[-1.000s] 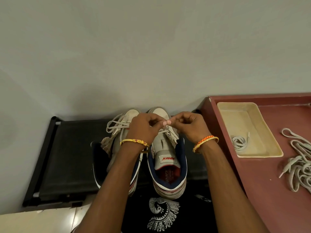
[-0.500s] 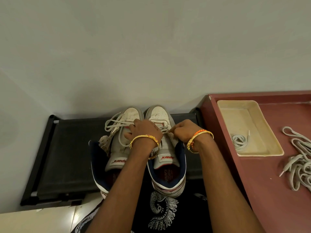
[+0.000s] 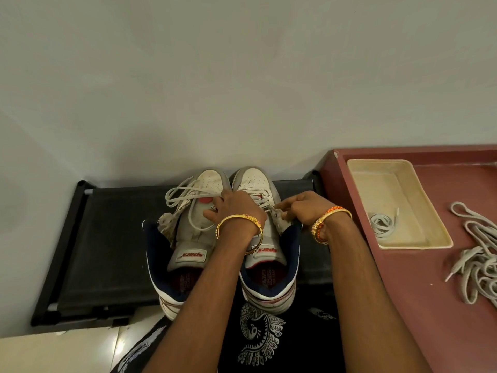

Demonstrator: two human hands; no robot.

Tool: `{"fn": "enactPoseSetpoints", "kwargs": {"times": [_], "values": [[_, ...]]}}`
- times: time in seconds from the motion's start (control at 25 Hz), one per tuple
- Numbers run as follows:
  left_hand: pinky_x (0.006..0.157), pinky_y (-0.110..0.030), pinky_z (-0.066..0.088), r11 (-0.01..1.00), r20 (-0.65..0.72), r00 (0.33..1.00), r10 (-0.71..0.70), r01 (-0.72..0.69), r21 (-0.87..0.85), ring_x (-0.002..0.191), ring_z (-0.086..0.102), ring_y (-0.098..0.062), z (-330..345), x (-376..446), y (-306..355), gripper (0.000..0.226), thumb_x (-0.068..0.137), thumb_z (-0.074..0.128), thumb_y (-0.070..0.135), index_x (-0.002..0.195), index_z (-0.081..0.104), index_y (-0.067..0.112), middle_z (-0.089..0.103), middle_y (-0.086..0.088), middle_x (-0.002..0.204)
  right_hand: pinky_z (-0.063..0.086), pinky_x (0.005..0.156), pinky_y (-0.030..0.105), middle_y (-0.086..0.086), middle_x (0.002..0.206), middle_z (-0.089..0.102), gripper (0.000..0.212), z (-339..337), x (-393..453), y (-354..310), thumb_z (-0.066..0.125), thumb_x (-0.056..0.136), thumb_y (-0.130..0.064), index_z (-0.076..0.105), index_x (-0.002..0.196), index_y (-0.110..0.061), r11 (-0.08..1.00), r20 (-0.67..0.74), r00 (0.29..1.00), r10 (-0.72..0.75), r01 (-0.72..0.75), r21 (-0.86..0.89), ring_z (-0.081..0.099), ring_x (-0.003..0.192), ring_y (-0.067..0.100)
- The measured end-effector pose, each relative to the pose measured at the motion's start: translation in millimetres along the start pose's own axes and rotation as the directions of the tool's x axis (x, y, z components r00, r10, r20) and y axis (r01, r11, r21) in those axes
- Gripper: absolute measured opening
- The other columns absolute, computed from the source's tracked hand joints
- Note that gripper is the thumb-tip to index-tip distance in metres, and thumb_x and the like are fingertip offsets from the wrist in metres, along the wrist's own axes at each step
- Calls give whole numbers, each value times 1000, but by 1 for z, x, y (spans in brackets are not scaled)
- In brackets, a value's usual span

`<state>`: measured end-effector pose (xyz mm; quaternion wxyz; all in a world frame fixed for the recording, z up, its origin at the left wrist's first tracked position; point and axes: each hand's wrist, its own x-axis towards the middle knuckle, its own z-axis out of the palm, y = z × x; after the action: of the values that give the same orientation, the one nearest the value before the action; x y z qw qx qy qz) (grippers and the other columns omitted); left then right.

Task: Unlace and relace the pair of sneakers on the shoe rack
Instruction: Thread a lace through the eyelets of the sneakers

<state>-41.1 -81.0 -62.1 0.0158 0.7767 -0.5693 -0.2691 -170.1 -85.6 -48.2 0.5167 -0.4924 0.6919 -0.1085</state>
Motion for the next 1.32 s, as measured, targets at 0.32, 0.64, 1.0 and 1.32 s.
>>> {"fn": "enactPoseSetpoints", "kwargs": {"times": [0.32,0.64,1.0,1.32], "values": [[98,-47,27,1000,-15,1000,-7,8,17,125,33,-30,0,-1,2,37,87,52,29,121,59,16,41,-10,129,43,53,23,11,115,62,27,-1,-3,0,55,86,2,68,110,-3,978,47,997,62,-70,194,57,93,20],[97,-46,27,999,-19,999,-45,45,1,125,35,-29,3,1,3,38,88,52,32,122,58,16,42,-9,130,43,50,24,5,92,59,24,-1,-2,2,54,86,4,67,105,-1,939,67,993,101,-118,324,50,73,12],[98,-48,26,1000,-41,999,3,-4,-31,125,35,-29,6,0,2,24,86,58,38,107,67,32,42,-6,130,53,60,23,15,92,64,10,11,6,11,56,91,-2,66,90,-2,927,-86,994,70,-33,374,58,75,16],[98,-45,26,991,-143,989,-21,1,-137,124,37,-28,-2,-15,1,35,80,60,13,110,62,30,44,-5,131,59,74,34,6,83,61,23,-50,-28,2,43,95,2,45,78,-14,518,-743,669,35,623,586,66,75,15]]}}
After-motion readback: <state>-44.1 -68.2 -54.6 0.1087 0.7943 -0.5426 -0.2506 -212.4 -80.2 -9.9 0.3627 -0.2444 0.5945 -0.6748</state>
